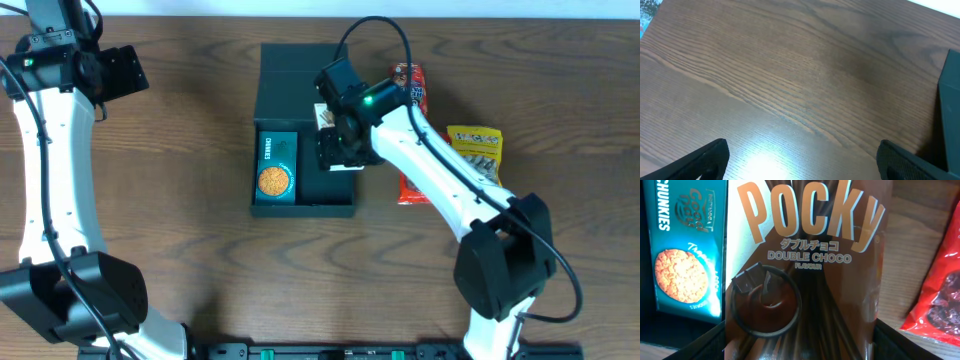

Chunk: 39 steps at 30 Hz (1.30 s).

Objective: Pack container
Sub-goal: 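Carry the Pocky box leftward and lower it upright into the black box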

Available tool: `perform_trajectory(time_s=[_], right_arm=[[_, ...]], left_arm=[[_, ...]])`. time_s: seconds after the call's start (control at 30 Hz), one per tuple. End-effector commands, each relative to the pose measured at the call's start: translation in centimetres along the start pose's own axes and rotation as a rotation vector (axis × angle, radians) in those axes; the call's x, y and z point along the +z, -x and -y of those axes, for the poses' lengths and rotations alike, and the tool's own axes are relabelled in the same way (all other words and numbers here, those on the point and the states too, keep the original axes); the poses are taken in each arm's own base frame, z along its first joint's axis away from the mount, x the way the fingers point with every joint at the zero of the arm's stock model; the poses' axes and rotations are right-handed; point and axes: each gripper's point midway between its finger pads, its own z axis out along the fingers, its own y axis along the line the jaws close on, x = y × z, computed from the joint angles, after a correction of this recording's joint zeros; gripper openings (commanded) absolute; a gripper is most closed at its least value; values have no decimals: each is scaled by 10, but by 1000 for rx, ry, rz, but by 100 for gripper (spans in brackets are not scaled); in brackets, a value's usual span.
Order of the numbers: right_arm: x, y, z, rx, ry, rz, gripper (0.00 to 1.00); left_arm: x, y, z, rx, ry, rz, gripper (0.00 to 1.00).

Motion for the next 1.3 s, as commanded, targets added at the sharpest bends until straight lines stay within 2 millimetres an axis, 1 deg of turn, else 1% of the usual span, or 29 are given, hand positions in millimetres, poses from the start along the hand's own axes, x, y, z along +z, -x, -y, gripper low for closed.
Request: perform_trajectory(time_s=[0.0,0.23,0.37,0.43,0.5,0.67,0.7,0.73,0.77,0.8,0.83,1.07,1.17,1.23,1.27], right_arm=[[1,-21,-17,-13,24,-48,64],[1,-41,-33,-38,13,-85,64],[1,-47,-35,-6,4,-101,60],[1,-51,-35,20,-5,-113,60],[1,-50,-34,41,-17,-106,59],[1,-44,-24,103,-73,-64,60],[1,-43,-23,106,-78,-60,64],[1,-43,-23,103,-83,-57,69],[1,-43,-23,101,-85,-57,79],[2,-44,-23,99,-86,-58,92],[2,-44,-24,98,-86,-59,99],[2,-41,-25,91,-81,-46,99],[2,-33,-26,34,-70,-20,99],[2,-25,-20,1,-82,5,99],[1,-20,-14,-1,-102,22,99]], left_arm=[[3,-1,-1,21,2,-8,95],[3,-1,-1,25,2,-8,95],[3,-1,-1,37,1,-8,95],[3,-2,-1,47,2,-11,95],[3,-2,-1,47,2,-13,95],[3,-2,-1,47,2,-12,95],[3,-2,-1,47,2,-12,95],[3,-2,-1,47,2,-12,95],[3,-2,-1,47,2,-11,95],[3,-2,-1,47,2,-11,95],[3,-2,-1,47,2,-11,95],[3,-1,-1,47,1,-11,95],[3,-1,-1,47,2,-11,95],[3,-1,-1,47,2,-11,95],[3,-2,-1,47,1,-12,95]])
